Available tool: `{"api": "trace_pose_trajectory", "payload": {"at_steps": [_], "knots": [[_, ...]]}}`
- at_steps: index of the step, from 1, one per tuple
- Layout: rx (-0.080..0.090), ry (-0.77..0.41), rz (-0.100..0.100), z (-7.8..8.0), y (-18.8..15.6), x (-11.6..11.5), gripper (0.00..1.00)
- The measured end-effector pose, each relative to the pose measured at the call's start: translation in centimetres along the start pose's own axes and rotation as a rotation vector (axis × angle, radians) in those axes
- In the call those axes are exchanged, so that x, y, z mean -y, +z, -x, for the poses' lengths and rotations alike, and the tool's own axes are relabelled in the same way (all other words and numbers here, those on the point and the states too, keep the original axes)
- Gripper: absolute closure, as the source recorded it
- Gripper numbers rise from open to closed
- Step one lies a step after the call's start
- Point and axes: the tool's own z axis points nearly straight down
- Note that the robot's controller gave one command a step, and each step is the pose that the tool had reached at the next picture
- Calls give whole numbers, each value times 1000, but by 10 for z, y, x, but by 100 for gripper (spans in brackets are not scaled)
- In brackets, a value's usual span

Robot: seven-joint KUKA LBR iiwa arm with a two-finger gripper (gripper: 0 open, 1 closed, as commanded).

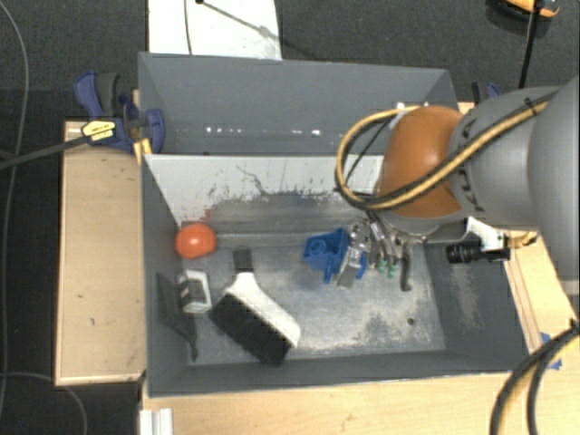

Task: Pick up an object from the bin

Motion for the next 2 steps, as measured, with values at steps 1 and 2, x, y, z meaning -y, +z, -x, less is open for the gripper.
{"api": "trace_pose_trajectory", "payload": {"at_steps": [1, 2], "knots": [[21, -185, 7, 9, -18, -2, 100], [-5, -348, -1, -6, -35, 8, 100]]}}
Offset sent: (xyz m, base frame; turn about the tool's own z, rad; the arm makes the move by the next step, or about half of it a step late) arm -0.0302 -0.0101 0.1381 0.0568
